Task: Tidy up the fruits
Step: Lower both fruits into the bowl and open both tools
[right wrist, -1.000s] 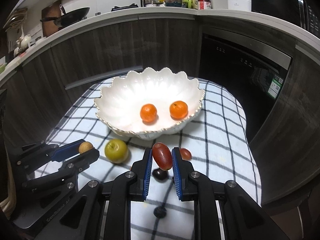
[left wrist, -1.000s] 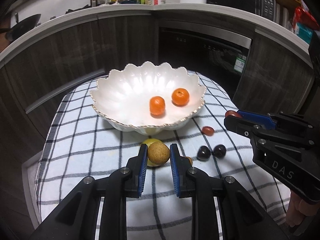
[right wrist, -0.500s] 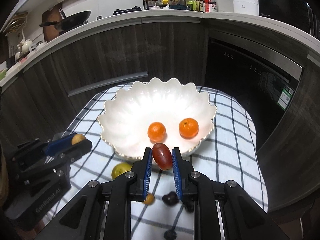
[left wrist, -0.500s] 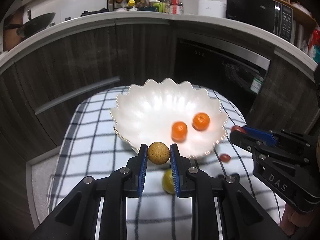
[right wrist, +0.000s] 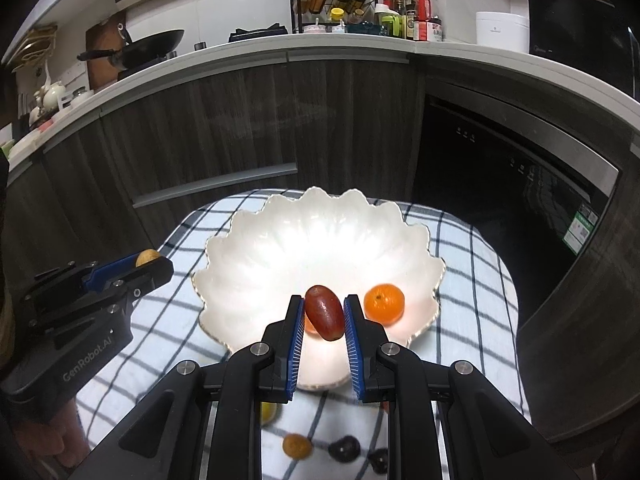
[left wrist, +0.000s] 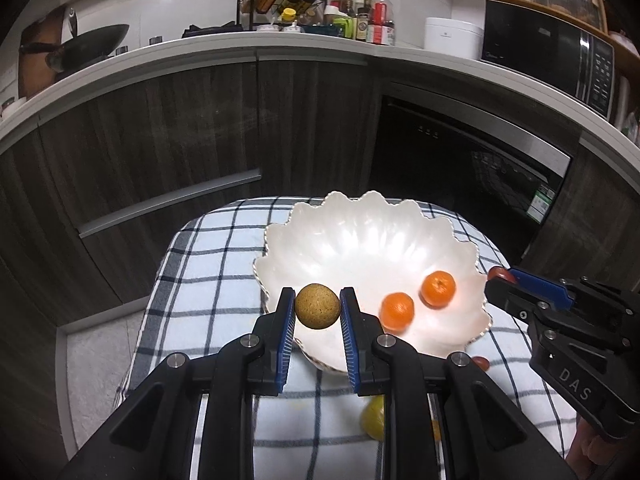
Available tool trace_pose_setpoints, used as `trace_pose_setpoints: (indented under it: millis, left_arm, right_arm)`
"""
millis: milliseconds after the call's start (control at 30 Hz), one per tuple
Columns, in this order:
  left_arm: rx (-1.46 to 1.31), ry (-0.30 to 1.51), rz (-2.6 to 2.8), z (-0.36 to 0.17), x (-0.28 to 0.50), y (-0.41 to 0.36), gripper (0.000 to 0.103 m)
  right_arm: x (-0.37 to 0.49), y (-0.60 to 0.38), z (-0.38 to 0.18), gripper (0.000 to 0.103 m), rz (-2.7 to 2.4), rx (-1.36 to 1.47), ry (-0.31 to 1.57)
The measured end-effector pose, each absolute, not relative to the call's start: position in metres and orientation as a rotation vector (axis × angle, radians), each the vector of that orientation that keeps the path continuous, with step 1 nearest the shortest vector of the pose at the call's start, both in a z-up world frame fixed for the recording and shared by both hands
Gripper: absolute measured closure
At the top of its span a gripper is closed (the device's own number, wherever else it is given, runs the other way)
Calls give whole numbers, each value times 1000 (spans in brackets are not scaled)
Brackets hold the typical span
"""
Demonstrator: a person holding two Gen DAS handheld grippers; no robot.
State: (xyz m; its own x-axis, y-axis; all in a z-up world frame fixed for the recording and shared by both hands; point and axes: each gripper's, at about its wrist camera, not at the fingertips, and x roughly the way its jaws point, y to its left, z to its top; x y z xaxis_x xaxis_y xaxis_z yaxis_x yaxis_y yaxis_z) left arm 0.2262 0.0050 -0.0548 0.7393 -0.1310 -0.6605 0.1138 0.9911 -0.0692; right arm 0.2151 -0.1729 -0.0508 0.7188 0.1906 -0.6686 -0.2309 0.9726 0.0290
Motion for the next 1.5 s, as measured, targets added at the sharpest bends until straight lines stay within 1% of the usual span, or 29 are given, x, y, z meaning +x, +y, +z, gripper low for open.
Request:
trace_pose_setpoints:
  millis: [433, 967, 1400, 1433, 1500]
  left_arm:
    - [-58, 727, -127, -57, 270, 22, 80]
    - [-73, 782, -107, -89, 323, 33, 80]
    - [-68, 813, -91, -104, 345, 34, 80]
    - [-69, 814, -90, -105, 346, 33, 79]
    - [-79, 817, -90, -106, 347, 34, 75]
  right_arm:
    - [253, -160, -51, 81, 223, -62, 731]
    - [308, -152, -73, 81, 196, -64, 765]
    - [339, -151, -87, 81, 188, -67, 788]
    - [340, -151, -88, 81, 185, -65, 792]
    - [343, -152, -89, 81, 184, -63, 803]
